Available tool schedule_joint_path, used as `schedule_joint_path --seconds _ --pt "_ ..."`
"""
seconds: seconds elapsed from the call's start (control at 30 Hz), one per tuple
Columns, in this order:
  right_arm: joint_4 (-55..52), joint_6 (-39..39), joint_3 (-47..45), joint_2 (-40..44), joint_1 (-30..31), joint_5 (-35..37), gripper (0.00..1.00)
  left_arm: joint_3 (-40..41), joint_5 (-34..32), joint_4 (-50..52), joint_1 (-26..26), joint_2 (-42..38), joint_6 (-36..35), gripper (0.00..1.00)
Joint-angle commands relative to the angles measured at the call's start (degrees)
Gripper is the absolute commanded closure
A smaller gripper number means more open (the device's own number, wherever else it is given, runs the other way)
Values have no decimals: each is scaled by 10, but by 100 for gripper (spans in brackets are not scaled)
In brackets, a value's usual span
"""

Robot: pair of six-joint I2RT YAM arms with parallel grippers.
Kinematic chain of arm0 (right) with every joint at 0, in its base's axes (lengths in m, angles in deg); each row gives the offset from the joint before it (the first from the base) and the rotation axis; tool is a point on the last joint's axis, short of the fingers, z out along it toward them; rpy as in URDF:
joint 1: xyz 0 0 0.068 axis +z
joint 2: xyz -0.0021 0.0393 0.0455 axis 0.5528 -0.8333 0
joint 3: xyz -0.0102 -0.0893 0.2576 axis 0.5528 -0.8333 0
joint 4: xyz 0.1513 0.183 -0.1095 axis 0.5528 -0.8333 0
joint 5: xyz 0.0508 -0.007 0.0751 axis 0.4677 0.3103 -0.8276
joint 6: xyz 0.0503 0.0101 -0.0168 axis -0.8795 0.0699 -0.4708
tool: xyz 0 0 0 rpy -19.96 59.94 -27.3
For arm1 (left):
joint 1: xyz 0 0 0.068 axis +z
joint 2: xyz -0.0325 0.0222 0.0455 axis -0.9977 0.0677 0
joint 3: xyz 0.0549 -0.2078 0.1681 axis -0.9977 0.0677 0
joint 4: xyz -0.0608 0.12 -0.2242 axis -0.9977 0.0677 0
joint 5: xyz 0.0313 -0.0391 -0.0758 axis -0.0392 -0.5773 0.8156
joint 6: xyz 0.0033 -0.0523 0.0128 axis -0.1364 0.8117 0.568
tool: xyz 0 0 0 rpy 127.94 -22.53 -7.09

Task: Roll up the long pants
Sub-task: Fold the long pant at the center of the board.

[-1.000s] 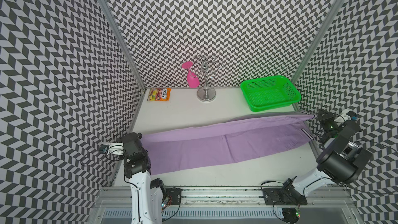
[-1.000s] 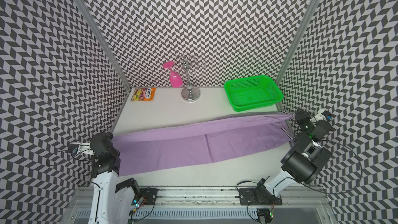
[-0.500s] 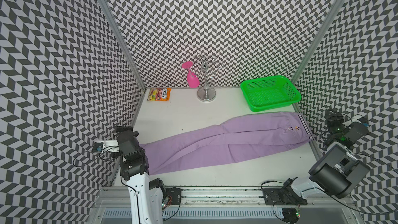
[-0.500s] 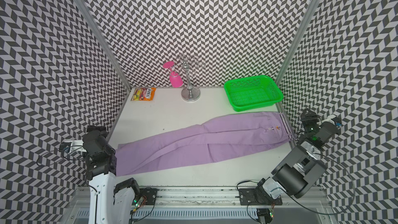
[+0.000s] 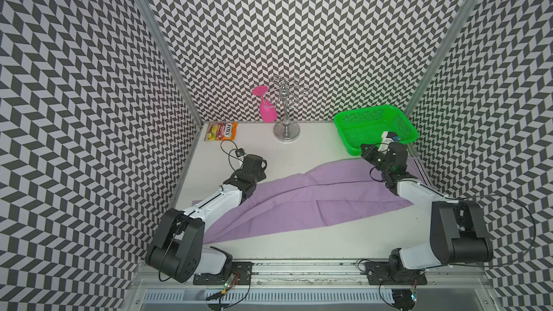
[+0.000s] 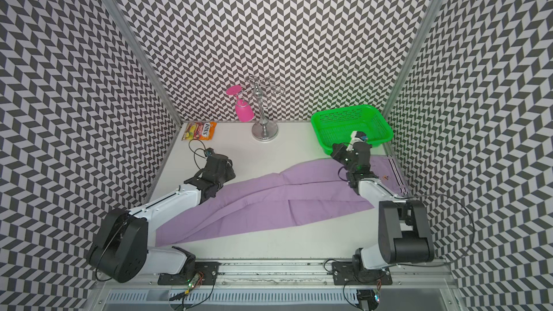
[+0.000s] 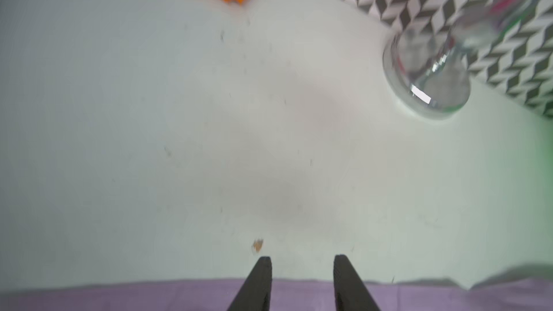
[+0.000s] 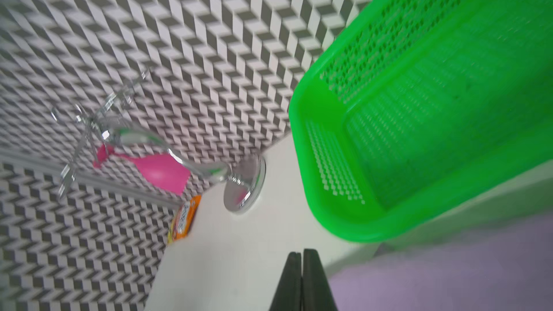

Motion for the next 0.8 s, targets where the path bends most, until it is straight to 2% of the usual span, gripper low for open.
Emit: schedule_joint_path --seconds 0.0,0.13,0.37,0.47,0.6,0.77 --pt "-16 51 -43 -14 53 65 96 39 27 11 -6 2 30 63" --pt "-25 79 -66 -53 115 83 100 89 48 -11 -4 26 47 61" --pt "-66 123 -14 -153 156 63 100 66 87 -20 2 114 53 61" --pt "-65 116 -2 -178 163 48 100 61 73 -30 6 129 50 60" --pt "-39 86 4 -195 163 29 100 5 35 -28 41 150 11 58" --pt "-11 34 55 -227 162 -28 100 -105 30 -23 102 232 -28 60"
